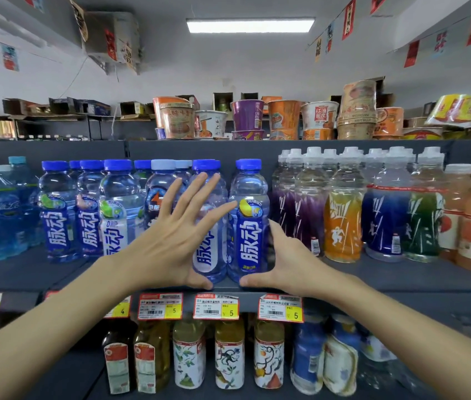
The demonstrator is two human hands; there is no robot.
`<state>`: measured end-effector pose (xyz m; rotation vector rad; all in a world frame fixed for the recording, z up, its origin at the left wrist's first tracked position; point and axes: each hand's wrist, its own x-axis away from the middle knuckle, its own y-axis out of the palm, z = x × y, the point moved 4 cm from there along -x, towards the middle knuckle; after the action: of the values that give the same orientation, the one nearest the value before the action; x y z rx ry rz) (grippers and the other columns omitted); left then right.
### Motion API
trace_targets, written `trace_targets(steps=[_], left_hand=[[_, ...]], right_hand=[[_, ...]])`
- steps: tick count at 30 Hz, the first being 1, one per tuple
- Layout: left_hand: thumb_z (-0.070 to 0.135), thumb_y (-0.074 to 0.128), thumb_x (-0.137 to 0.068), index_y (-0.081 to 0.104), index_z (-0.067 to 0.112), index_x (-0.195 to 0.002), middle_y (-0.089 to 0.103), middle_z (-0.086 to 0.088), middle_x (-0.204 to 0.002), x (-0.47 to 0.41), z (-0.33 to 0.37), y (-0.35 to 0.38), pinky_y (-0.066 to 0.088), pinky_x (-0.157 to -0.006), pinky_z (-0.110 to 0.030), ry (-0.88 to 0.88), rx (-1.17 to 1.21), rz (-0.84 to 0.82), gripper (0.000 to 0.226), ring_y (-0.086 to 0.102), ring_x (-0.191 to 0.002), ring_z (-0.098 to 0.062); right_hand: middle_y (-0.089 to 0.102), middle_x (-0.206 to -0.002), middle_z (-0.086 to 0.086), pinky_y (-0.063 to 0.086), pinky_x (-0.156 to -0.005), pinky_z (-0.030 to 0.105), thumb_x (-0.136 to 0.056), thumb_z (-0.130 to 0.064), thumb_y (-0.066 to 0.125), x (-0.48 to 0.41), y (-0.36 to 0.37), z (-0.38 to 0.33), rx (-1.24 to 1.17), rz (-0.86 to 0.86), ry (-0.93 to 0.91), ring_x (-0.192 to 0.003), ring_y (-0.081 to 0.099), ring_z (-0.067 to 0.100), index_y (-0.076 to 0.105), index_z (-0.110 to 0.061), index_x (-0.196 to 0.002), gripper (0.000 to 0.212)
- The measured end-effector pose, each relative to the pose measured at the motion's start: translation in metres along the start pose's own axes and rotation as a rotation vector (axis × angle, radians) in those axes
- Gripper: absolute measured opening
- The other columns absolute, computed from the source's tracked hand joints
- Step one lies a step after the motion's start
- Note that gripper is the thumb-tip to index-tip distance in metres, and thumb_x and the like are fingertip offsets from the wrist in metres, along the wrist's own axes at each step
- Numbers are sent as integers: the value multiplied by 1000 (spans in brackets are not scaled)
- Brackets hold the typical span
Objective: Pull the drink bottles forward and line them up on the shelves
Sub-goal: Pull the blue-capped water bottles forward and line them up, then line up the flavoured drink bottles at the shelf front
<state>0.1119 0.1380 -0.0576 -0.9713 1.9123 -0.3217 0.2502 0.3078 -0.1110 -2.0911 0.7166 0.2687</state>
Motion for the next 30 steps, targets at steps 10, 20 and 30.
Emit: trace_targets(steps=[10,20,30], left_hand=[[54,72,-74,25,13,-156,3,-17,-166,-82,108,4,11,-122,-55,40,134,205,103,-1,-154,-33],[31,84,-71,24,8,-148,25,-13,-147,-141,148,63,26,-117,-40,-664,715,149,100,25,-139,-30],[41,79,-81,39,3,-141,50,-15,-139,-141,147,107,38,-102,-34,-993,849,-6,81,47,-129,-30]], right_hand=[[58,-119,-2,51,-94,36,-83,-24,78,32,-103,28,317,361,-76,-104,58,10,48,-18,-137,62],[39,-131,6,50,-82,36,-77,-36,81,43,-131,75,413,687,76,-112,53,25,34,-17,-136,78],[53,-134,11,52,-91,44,-84,-41,77,33,-118,98,324,623,222,-120,56,30,29,-12,-142,81]])
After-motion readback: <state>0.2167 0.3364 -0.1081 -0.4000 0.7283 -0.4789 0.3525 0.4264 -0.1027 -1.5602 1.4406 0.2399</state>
